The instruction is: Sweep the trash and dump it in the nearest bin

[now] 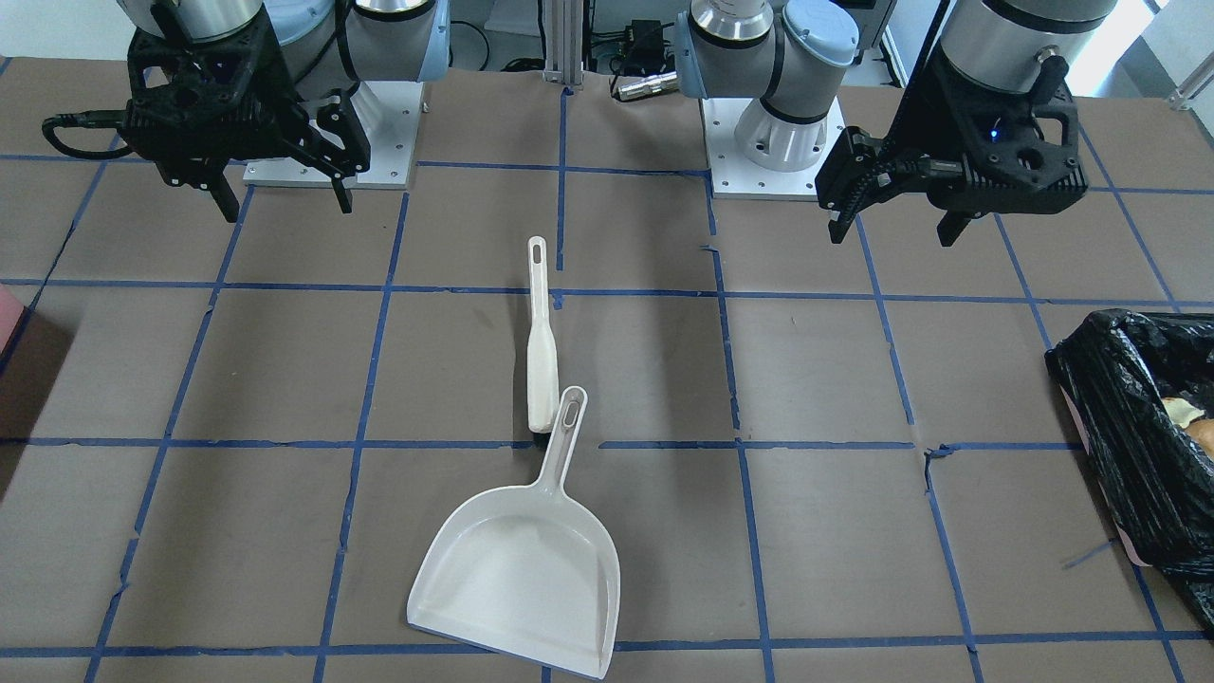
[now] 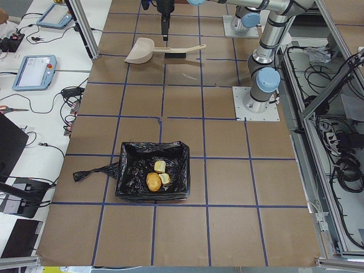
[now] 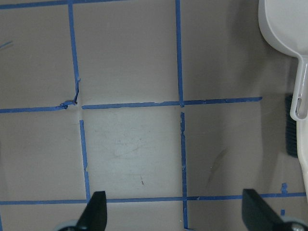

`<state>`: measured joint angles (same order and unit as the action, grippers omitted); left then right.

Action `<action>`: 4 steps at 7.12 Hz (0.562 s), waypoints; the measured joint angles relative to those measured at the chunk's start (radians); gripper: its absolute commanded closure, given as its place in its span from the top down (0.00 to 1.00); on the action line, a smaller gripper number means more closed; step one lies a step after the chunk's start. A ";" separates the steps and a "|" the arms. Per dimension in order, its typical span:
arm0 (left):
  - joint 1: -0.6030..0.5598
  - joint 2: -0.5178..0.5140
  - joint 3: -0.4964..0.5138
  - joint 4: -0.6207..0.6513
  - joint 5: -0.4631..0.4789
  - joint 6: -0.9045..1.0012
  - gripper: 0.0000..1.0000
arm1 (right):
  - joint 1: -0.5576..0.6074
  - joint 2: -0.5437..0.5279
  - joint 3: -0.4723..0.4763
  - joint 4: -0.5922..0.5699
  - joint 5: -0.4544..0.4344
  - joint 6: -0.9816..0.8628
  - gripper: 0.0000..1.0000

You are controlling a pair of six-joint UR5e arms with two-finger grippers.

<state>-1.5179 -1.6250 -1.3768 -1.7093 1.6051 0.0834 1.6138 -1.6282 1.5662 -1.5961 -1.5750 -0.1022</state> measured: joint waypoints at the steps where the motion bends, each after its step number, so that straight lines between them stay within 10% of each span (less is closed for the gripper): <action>1: -0.001 0.001 0.001 -0.006 0.003 0.000 1.00 | 0.000 0.000 0.000 -0.001 0.001 0.001 1.00; 4: -0.004 -0.001 -0.005 -0.008 0.004 -0.001 1.00 | 0.000 0.002 -0.001 -0.004 0.001 0.001 1.00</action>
<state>-1.5216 -1.6261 -1.3820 -1.7173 1.6092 0.0828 1.6138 -1.6263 1.5648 -1.6001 -1.5739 -0.1013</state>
